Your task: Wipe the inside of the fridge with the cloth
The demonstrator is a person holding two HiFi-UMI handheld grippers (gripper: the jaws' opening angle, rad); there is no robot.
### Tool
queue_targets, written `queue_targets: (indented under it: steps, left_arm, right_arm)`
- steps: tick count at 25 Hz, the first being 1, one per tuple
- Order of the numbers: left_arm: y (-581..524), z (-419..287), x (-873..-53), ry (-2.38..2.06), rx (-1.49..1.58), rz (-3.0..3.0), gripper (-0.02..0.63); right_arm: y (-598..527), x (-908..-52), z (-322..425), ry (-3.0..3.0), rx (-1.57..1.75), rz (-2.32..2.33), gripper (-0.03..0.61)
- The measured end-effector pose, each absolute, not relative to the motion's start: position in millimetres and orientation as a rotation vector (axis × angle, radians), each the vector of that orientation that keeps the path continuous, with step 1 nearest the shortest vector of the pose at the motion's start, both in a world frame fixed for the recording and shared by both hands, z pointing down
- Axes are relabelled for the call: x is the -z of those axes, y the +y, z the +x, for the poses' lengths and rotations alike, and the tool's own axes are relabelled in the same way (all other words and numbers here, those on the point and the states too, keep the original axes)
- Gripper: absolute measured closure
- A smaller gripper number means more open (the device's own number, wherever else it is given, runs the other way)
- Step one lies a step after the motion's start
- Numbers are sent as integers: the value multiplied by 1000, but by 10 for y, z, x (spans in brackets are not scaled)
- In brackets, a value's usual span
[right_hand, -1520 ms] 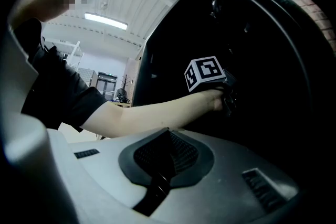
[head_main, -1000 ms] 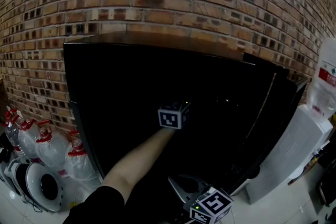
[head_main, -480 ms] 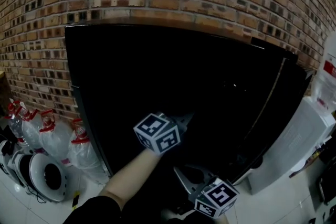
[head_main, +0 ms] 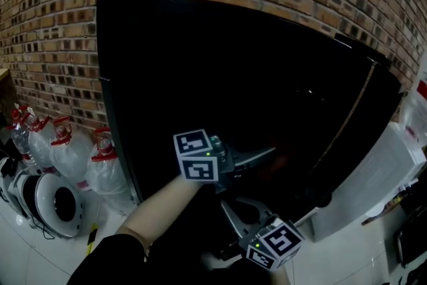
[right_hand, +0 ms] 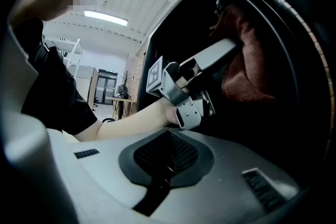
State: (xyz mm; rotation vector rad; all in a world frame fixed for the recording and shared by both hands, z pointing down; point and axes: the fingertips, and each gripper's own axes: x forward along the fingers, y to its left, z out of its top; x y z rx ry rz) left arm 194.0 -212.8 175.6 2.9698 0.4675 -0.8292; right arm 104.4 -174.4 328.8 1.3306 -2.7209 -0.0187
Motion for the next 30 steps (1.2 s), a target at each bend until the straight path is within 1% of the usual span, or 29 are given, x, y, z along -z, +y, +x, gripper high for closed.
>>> queue_targets:
  steps: [3,12,21,30]
  left_arm:
    - [-2178,2062,-1775,415,810,3002,565]
    - [-2589,2193,-1822,51,856,3070,566]
    - [-3025,2276,-1875,-87,939,3066,566]
    - [-3465,2384,-1912,-380,890,3114,566]
  right_arm:
    - [-1736,-3291,1051,-2722,18,1332,575]
    - [-1778,-3290,1129,-2726,9,1349,575]
    - [-1789,-3271,1177,-2724,18,1373,575]
    - [-1804,-3253,1177,-2693,26,1389,575]
